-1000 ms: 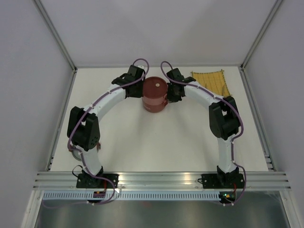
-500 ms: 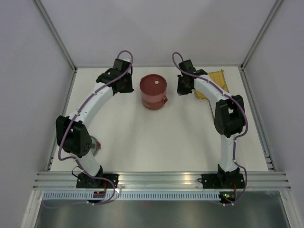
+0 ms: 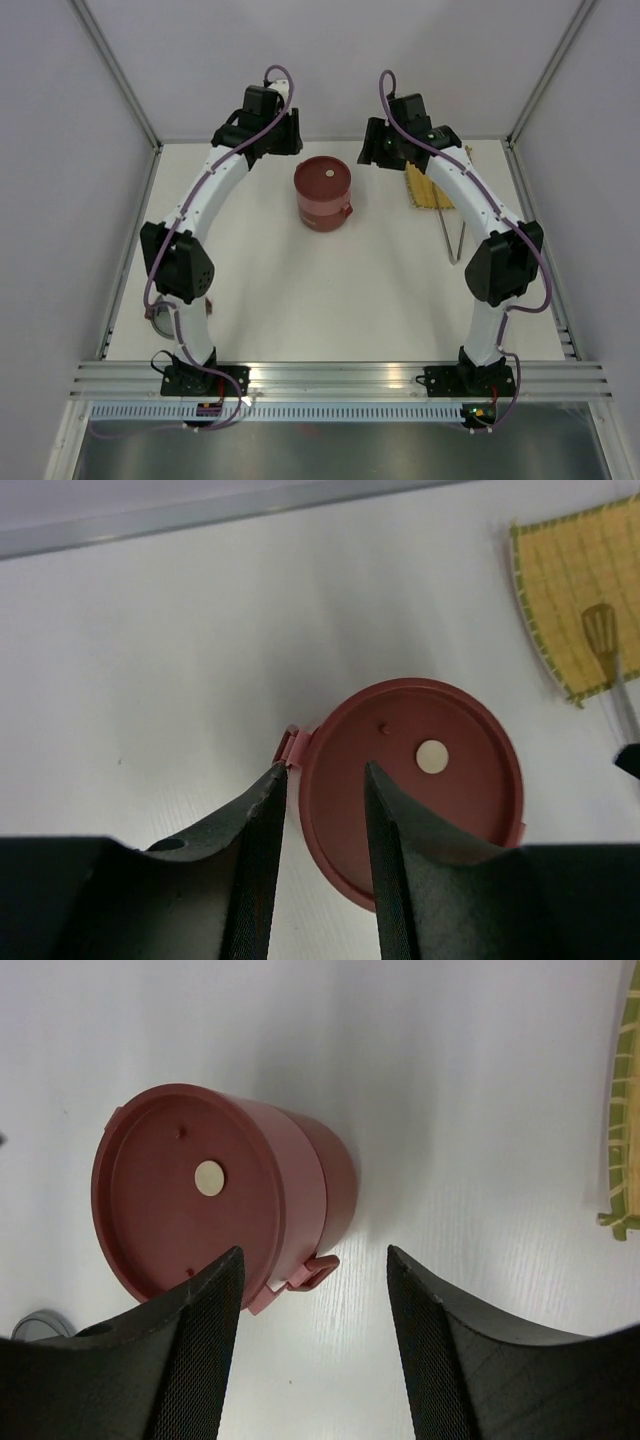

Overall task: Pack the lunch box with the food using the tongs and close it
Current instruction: Adjust the packing box at the center of the board.

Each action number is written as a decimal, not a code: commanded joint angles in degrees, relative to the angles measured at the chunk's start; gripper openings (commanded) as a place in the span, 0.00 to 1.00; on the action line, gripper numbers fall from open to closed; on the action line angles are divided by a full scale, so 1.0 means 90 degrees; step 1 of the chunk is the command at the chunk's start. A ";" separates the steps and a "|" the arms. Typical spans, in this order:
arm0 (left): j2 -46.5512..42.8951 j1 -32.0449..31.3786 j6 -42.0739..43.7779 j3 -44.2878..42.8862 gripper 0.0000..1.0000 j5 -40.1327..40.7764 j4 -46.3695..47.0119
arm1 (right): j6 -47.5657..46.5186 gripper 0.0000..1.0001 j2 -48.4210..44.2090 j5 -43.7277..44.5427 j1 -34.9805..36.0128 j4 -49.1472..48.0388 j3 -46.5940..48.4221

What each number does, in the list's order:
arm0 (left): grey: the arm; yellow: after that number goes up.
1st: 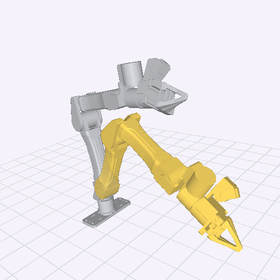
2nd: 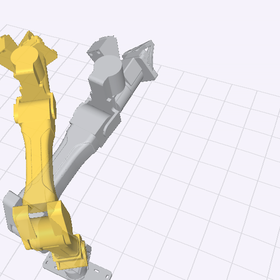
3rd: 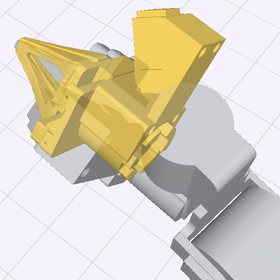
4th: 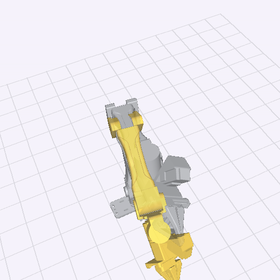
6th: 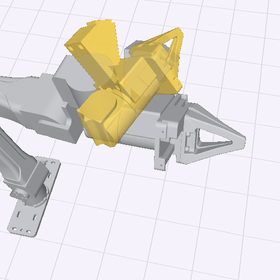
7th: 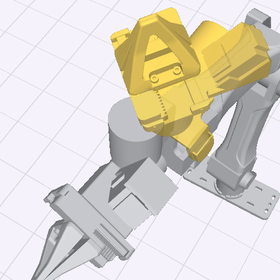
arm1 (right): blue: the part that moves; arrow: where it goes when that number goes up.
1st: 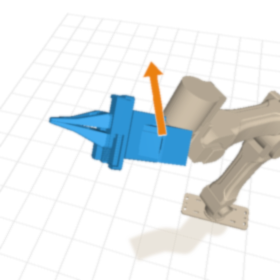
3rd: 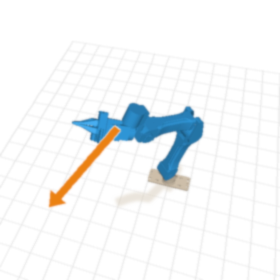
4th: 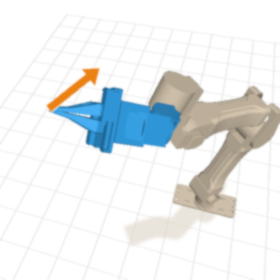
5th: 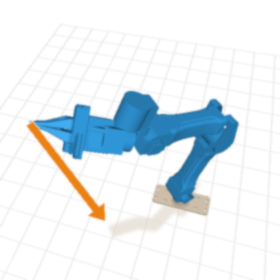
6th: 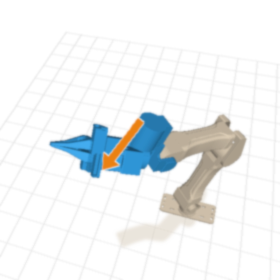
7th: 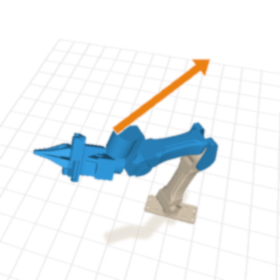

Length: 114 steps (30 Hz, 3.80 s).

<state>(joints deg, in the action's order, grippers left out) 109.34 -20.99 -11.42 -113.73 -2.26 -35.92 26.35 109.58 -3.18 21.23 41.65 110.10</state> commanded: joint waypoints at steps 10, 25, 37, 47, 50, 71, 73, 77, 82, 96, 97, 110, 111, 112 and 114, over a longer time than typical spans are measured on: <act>0.0693 0.0018 0.0898 0.0088 0.44 -0.0608 0.0085 | 0.0324 0.62 0.0793 0.0314 0.0609 0.0480 0.0511; -0.0008 -0.0460 0.0480 0.2011 0.25 0.0339 0.0036 | -0.0319 0.22 0.1545 0.0852 0.0785 0.0373 0.0725; -0.1035 -0.1690 -0.1210 0.3739 0.20 0.0710 0.0036 | -0.0926 0.08 0.1682 0.0089 0.0629 0.0089 0.0395; -0.1953 -0.1779 -0.1573 0.4297 0.19 0.1101 -0.0286 | -0.0594 0.07 0.0394 0.0158 0.1038 -0.0291 -0.1618; -0.2071 -0.1779 -0.1466 0.4083 0.20 0.1159 -0.0335 | -0.0584 0.09 0.0315 0.0314 0.1049 -0.0156 -0.1502; -0.2549 -0.0052 -0.1191 0.2254 0.51 0.0750 -0.1106 | -0.0389 0.42 -0.0826 0.0196 -0.0503 0.0608 -0.0248; -0.2608 0.0203 -0.1367 0.2770 0.50 0.0749 -0.1068 | -0.0340 0.37 -0.1013 0.0459 -0.0514 0.0422 -0.1280; -0.2589 0.0604 -0.1553 0.3563 0.45 0.0711 -0.0668 | -0.0028 0.10 -0.1306 0.0413 -0.0514 -0.0600 -0.2973; -0.2013 0.0790 -0.1817 0.4199 0.35 0.0320 0.0016 | 0.0217 0.00 -0.0868 -0.0018 -0.0397 -0.1432 -0.3757; -0.0225 0.0751 -0.1924 0.3780 0.21 -0.0500 0.0768 | 0.0646 0.01 0.0704 -0.0213 0.0199 -0.2068 -0.2918; -0.0128 0.0731 -0.1915 0.3770 0.20 -0.0530 0.0817 | 0.0695 0.00 0.0754 -0.0213 0.0257 -0.2146 -0.2908; 0.0605 0.0136 -0.1339 0.2862 0.19 -0.0910 0.0896 | 0.0920 0.01 0.1418 -0.0594 0.0658 -0.2587 -0.2576; 0.0624 0.0068 -0.1319 0.2871 0.19 -0.0920 0.0896 | 0.0910 0.00 0.1467 -0.0594 0.0678 -0.2596 -0.2566; 0.0634 0.0028 -0.1300 0.2891 0.18 -0.0930 0.0896 | 0.0920 0.00 0.1467 -0.0594 0.0736 -0.2606 -0.2576; 0.0615 -0.0108 -0.1192 0.2959 0.18 -0.0794 0.0886 | 0.0930 0.00 0.1477 -0.0584 0.0775 -0.2635 -0.2614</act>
<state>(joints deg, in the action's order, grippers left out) 114.41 -18.46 -24.14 -85.91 -7.25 -29.98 33.12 121.16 -6.70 25.02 21.39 84.90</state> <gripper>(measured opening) 0.182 0.007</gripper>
